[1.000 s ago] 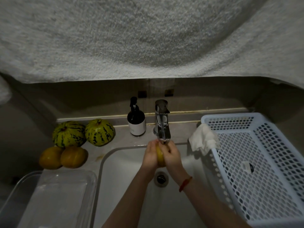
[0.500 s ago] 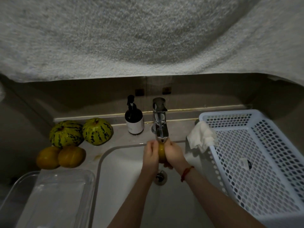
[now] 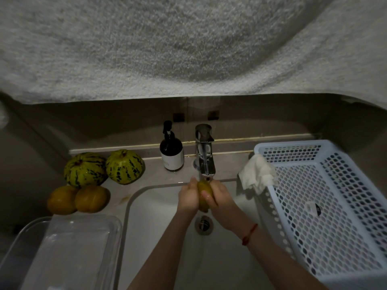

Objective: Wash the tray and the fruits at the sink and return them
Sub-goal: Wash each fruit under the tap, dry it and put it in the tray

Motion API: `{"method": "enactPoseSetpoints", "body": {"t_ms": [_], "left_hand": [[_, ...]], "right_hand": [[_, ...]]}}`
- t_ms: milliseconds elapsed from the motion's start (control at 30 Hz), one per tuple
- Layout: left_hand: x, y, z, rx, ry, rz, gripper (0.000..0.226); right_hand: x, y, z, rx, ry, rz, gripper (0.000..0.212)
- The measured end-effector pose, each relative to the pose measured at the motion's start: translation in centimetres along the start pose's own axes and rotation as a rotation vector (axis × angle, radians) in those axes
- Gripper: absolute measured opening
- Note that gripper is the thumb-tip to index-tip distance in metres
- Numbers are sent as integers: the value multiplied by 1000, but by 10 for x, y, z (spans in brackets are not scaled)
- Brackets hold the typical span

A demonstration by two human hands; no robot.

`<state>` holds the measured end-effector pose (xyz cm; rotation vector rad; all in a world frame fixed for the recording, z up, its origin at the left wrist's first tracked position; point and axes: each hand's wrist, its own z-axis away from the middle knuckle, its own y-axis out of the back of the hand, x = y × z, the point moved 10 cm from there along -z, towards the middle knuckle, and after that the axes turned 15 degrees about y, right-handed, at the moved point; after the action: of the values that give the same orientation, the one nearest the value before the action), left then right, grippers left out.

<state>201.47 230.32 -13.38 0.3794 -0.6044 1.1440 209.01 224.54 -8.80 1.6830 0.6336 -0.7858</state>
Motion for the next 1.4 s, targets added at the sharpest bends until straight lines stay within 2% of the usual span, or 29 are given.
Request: {"method": "enactPoseSetpoints", "body": {"t_ms": [67, 133, 233, 333, 433, 533, 600, 667, 700, 733, 767, 867, 933, 1000, 1067, 1100, 1167, 1233, 1333, 1400], "left_hand": [[-16, -11, 1, -116, 187, 156, 52], [-24, -19, 5, -212, 265, 104, 57], [-17, -20, 15, -245, 72, -159, 54], [-8, -21, 25, -236, -192, -300, 45], [10, 0, 25, -24, -397, -414, 37], [16, -5, 26, -113, -402, -316, 38], [20, -4, 25, -108, -364, -205, 28], [19, 6, 15, -6, -272, -95, 15], [17, 10, 11, 45, -210, -66, 17], [16, 13, 7, 87, -163, -52, 23], [16, 13, 6, 114, -136, -51, 29], [15, 7, 7, 130, -51, -85, 33], [-2, 0, 2, 44, 149, -21, 32], [-19, -16, 10, -150, 334, 94, 33], [-20, -26, 12, -252, 319, 72, 42], [-18, -26, 11, -244, 259, -8, 48], [-6, -17, 9, -147, 24, -178, 54], [6, -11, 11, -95, -211, -269, 46], [13, -13, 20, -156, -327, -263, 30], [10, -17, 24, -244, -291, -136, 28]], "right_hand": [[-10, -1, -1, -14, 102, -34, 48], [-10, 3, -2, 12, 71, -108, 44], [1, 16, -7, 171, -75, -162, 9], [31, 23, -7, 373, -414, -326, 24], [41, 3, 4, 321, -788, -548, 30], [27, -26, 14, 292, -973, -902, 38], [17, -38, 13, 295, -942, -1064, 43], [6, -47, 4, 352, -811, -1279, 33], [1, -50, 2, 390, -727, -1360, 27], [0, -47, 2, 409, -623, -1327, 29], [0, -40, 2, 401, -505, -1187, 33], [0, -12, 9, 310, -246, -594, 34], [-2, 4, 12, 268, -124, -228, 36], [-6, 16, 12, 301, -42, -41, 43], [-2, 24, 11, 390, -87, -28, 28], [8, 26, 11, 434, -186, -69, 22], [37, 17, 12, 474, -515, -259, 27], [49, -2, 12, 379, -791, -478, 34], [36, -19, -4, 259, -799, -764, 25], [29, -20, -12, 261, -684, -772, 20]]}}
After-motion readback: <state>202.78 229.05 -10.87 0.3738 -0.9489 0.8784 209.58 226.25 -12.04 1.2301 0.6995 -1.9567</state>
